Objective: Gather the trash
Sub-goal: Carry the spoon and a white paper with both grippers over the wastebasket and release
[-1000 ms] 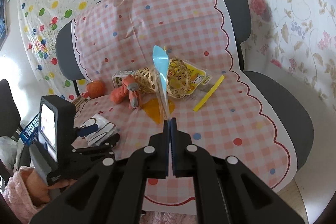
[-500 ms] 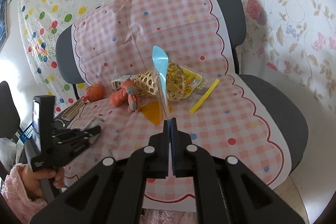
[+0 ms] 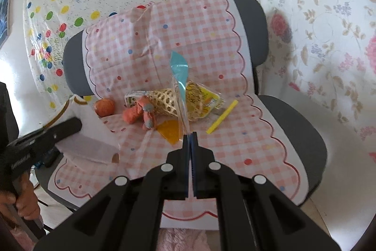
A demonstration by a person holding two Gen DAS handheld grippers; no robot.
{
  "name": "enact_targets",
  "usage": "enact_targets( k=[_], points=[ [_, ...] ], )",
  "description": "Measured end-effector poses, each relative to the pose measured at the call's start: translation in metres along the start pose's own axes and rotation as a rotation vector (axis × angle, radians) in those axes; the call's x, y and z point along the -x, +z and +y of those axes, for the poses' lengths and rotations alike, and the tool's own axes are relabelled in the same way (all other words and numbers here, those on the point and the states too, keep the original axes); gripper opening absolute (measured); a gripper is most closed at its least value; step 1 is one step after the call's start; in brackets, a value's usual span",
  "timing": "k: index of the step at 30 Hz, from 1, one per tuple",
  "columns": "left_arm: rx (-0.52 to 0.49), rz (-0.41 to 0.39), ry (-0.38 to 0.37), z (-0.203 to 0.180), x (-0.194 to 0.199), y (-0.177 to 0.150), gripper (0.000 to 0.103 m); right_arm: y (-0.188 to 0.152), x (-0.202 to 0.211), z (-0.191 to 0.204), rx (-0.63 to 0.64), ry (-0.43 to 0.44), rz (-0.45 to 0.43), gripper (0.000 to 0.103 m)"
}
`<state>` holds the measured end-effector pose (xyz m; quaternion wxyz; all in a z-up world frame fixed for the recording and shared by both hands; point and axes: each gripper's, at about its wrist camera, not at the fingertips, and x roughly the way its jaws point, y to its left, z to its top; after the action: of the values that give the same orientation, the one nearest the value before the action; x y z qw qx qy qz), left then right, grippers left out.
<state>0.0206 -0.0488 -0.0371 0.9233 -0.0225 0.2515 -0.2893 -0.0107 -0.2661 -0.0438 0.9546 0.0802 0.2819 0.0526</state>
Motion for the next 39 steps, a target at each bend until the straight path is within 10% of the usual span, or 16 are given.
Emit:
enact_targets(
  k=[21,39],
  points=[
    [-0.147,0.174,-0.444,-0.138,-0.059,-0.076,0.005,-0.107,0.101,-0.087,-0.175,-0.357,0.13,0.002],
    [-0.263,0.367,-0.544,-0.219,-0.122,-0.136,0.009,-0.195,0.111,-0.159,-0.352,-0.478,0.28,0.002]
  ],
)
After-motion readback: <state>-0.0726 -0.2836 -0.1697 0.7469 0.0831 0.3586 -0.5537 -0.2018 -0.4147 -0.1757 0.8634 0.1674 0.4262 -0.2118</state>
